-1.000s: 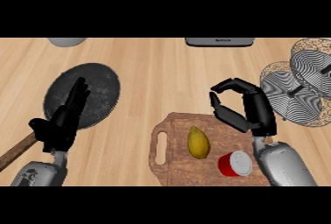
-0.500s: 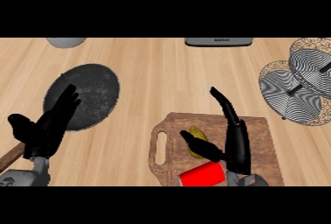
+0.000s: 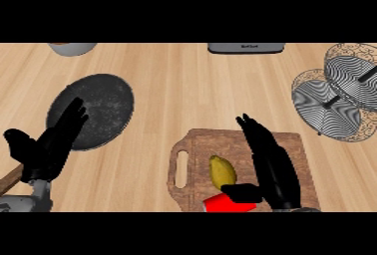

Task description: Pick the lemon from the cutting board and place it in the tiered basket

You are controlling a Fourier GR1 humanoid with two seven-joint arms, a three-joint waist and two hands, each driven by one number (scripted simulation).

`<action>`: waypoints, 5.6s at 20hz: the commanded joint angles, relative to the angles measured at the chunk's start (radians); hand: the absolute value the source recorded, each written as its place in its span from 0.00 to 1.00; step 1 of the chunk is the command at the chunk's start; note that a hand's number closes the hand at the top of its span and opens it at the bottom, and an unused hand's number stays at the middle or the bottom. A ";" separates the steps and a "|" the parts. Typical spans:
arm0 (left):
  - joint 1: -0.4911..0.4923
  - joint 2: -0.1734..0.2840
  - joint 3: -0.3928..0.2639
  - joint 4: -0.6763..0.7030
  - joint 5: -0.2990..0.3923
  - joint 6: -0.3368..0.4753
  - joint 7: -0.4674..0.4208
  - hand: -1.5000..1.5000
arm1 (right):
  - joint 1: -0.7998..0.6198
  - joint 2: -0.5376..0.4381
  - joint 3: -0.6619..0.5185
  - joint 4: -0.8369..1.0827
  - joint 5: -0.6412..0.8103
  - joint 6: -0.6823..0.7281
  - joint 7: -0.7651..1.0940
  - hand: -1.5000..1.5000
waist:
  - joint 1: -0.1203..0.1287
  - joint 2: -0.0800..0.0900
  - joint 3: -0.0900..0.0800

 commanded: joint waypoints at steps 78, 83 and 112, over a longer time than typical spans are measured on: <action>0.071 -0.096 0.168 -0.046 -0.096 -0.123 0.028 0.50 | 0.153 -0.617 -1.213 0.354 -0.707 0.407 -0.931 1.00 | -0.045 0.004 0.016; 0.069 -0.109 0.150 -0.057 -0.099 -0.164 -0.002 0.50 | 0.157 -0.720 -1.287 0.471 -0.761 0.597 -0.981 1.00 | 0.015 0.015 0.012; -0.016 -0.207 0.159 0.011 -0.205 -0.162 0.018 0.50 | -0.334 -0.495 -0.866 0.519 -0.448 0.428 -0.586 1.00 | 0.030 0.019 0.012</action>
